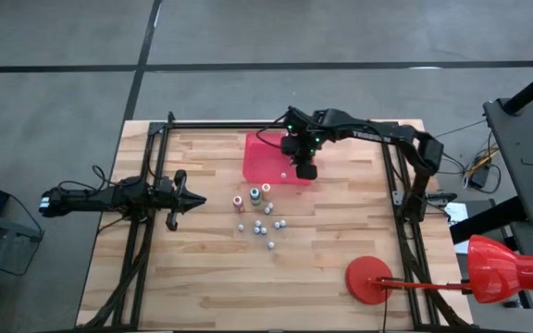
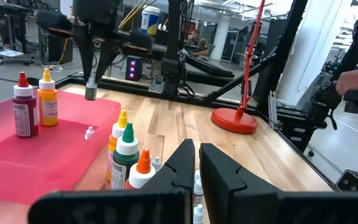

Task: Pick & Place food coloring
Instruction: Put the small green food coloring bottle into the pink bin

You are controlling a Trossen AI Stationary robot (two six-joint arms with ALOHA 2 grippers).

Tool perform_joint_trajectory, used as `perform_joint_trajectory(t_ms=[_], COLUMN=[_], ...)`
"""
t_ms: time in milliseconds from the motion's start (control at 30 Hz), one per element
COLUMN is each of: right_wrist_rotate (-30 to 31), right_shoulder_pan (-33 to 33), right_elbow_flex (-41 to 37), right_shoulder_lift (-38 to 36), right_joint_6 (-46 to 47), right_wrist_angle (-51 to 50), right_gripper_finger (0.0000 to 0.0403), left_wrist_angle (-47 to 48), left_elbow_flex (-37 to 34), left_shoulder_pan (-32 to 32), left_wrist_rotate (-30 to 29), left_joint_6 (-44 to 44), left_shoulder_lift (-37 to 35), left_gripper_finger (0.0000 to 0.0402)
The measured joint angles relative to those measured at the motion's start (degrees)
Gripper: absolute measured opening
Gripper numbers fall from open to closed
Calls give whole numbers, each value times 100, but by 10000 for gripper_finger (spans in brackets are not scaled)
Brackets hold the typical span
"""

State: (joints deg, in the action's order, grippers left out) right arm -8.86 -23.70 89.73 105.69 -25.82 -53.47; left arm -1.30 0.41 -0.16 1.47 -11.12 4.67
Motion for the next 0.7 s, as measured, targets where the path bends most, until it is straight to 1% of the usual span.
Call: perform_joint_trajectory(t_ms=[333,433,700], right_wrist_rotate=[32,163,265], right_shoulder_pan=[-94,-137,-197], right_elbow_flex=[-2,-4,81], right_shoulder_lift=[220,250,258], right_joint_6=[-1466,-1613,-1849], right_wrist_angle=[133,209,197], right_gripper_finger=[54,54,54], left_wrist_angle=[1,2,2], left_elbow_flex=[1,0,1], left_shoulder_pan=[0,0,1], left_wrist_rotate=[-1,-1,0], left_joint_6=[0,0,-1], left_shoulder_lift=[-2,-2,-2], left_gripper_finger=[0,0,0])
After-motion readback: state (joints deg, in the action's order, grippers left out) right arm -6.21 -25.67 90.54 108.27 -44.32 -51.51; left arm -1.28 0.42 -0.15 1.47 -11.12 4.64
